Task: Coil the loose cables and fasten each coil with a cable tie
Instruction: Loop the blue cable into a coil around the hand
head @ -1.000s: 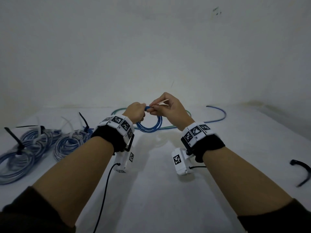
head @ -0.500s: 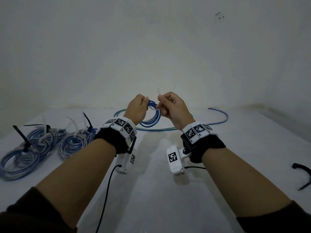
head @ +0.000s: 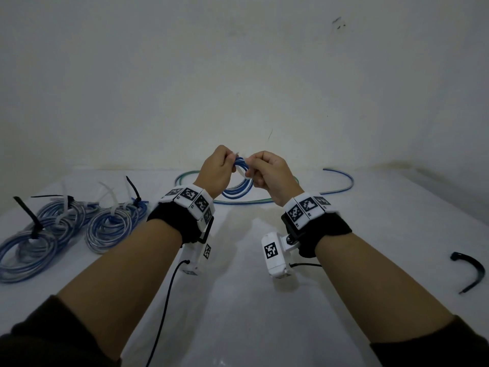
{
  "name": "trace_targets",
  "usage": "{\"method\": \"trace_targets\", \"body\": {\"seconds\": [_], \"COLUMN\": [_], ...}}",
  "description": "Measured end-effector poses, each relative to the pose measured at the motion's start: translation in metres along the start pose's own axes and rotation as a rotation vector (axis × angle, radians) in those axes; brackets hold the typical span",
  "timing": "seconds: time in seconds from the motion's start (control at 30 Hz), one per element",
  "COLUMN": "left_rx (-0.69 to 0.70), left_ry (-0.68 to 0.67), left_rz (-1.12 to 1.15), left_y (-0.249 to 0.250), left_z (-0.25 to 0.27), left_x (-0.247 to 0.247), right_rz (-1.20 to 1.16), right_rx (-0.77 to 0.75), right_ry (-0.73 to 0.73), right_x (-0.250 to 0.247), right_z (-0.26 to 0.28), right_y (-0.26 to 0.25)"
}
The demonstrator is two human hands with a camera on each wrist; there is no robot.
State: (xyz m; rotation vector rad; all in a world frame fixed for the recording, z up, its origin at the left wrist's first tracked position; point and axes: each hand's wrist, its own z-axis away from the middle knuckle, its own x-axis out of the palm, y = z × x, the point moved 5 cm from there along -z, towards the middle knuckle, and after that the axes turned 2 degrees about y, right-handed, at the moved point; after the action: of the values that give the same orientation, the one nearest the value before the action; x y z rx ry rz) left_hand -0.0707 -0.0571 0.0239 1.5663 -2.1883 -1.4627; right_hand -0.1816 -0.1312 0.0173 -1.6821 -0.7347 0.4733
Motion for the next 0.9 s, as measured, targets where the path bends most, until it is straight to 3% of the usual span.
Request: {"method": "trace_targets", "body": {"seconds": [0.9], "left_rx": [0.259], "left_ry": [-0.04], "left_rz": [-0.236], "left_y": [0.017], "left_z": [0.007], "left_x": [-0.001], "right_rz": [0.001], "right_rx": [-0.006], "right_ry": [-0.005], "right_x": [0.001], "right_z": [-0.003], "right_y": [-0.008]}}
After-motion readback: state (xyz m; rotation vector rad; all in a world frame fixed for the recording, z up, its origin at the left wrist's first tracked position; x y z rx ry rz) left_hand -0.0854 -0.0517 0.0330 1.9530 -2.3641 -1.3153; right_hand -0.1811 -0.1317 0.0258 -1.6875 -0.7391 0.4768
